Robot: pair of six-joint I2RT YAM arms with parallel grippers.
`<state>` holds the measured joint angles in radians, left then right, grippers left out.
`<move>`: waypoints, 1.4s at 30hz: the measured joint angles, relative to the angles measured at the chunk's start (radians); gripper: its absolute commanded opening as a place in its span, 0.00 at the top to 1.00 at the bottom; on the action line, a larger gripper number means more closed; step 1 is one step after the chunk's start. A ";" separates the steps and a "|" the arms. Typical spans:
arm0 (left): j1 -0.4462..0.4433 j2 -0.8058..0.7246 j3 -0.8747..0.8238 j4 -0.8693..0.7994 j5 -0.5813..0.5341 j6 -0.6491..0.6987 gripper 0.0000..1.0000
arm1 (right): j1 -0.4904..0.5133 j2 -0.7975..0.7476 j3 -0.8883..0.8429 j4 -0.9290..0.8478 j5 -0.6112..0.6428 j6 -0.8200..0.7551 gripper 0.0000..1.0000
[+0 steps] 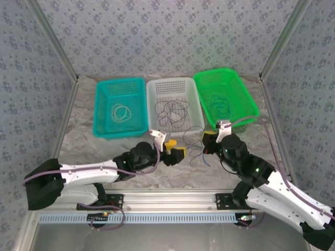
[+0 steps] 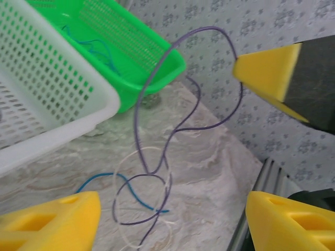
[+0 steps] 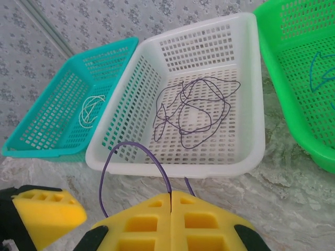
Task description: Untangle the cables
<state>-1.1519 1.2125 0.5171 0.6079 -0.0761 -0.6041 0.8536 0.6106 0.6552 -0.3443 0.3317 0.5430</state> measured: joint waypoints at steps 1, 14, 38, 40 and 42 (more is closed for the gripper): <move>-0.008 0.013 0.000 0.024 -0.008 -0.005 0.27 | 0.000 0.000 0.000 0.006 -0.004 0.002 1.00; -0.016 0.182 0.045 0.136 -0.153 -0.014 0.38 | 0.007 0.001 0.000 0.054 -0.044 0.018 1.00; 0.035 0.227 0.358 -0.413 -0.275 0.209 1.00 | 0.016 0.042 0.050 -0.156 -0.020 0.021 1.00; 0.035 0.210 0.411 -0.516 -0.292 0.301 1.00 | 0.015 0.072 0.071 -0.193 -0.018 0.013 1.00; 0.035 0.200 0.452 -0.606 -0.305 0.385 1.00 | 0.015 0.100 0.086 -0.220 -0.016 0.005 1.00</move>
<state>-1.1172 1.4128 0.9695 0.0017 -0.3813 -0.2188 0.8684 0.7109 0.7410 -0.5648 0.3153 0.5480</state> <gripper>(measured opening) 0.056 0.066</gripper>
